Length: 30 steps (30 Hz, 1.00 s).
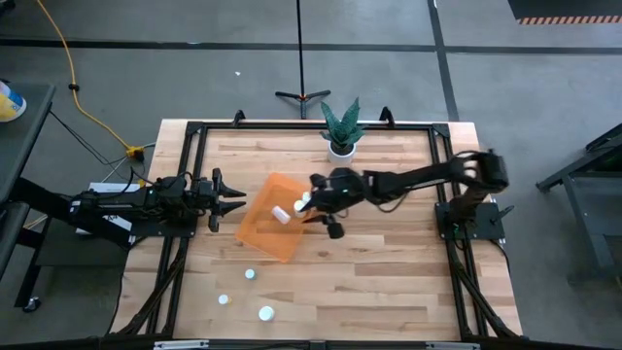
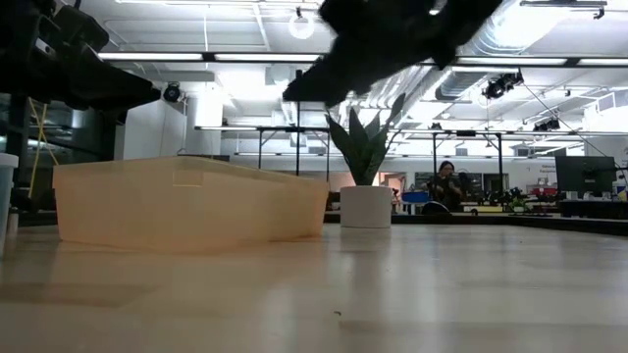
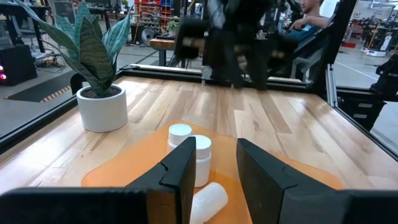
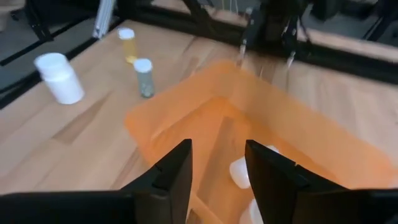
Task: Pick and place pill bottles into a basket
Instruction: Put the blue pill bottle into the orange bin
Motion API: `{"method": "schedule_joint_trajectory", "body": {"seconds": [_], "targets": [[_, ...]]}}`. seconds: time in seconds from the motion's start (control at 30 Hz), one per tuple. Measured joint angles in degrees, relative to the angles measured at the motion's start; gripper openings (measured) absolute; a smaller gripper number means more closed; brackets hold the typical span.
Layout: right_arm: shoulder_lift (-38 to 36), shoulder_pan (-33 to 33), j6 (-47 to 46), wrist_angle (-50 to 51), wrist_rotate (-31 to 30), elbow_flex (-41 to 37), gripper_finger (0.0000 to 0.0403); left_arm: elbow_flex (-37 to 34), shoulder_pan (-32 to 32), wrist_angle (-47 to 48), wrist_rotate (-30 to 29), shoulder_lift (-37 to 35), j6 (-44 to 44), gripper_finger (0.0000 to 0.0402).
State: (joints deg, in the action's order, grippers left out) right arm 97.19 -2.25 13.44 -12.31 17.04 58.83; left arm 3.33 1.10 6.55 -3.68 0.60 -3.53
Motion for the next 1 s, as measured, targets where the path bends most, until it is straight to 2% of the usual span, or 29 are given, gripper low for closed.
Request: {"method": "schedule_joint_trajectory", "body": {"seconds": [0.13, 0.33, 0.5, 0.67, 0.83, 1.0], "targets": [[-8.68, 0.01, 0.18, -4.84, -1.17, -9.50, 0.0123, 0.00, 0.00, 0.00, 0.00, 0.00, -0.01, 0.0150], [-20.91, -0.03, -3.10, -23.83, -8.70, -30.09, 0.0102, 0.00, 0.00, 0.01, 0.00, 0.00, 0.00, 0.0150], [-31.11, 0.01, -9.37, -29.94, -14.07, -44.09, 0.0090, 0.00, 0.00, 0.01, 0.00, 0.00, -0.02, 0.0150], [-41.48, -0.03, -14.85, -34.00, -17.45, -53.01, 0.0085, 0.00, 0.00, 0.00, 0.00, 0.00, -0.02, 0.0150], [-52.08, -0.03, -16.35, -33.13, -18.11, -58.23, 0.0084, 0.00, 0.00, 0.01, 0.01, 0.00, -0.02, 0.0150], [-61.54, 0.02, -16.52, -18.31, -19.96, -58.21, 0.0084, 0.00, 0.00, 0.00, 0.00, 0.00, -0.42, 0.0150]]}}
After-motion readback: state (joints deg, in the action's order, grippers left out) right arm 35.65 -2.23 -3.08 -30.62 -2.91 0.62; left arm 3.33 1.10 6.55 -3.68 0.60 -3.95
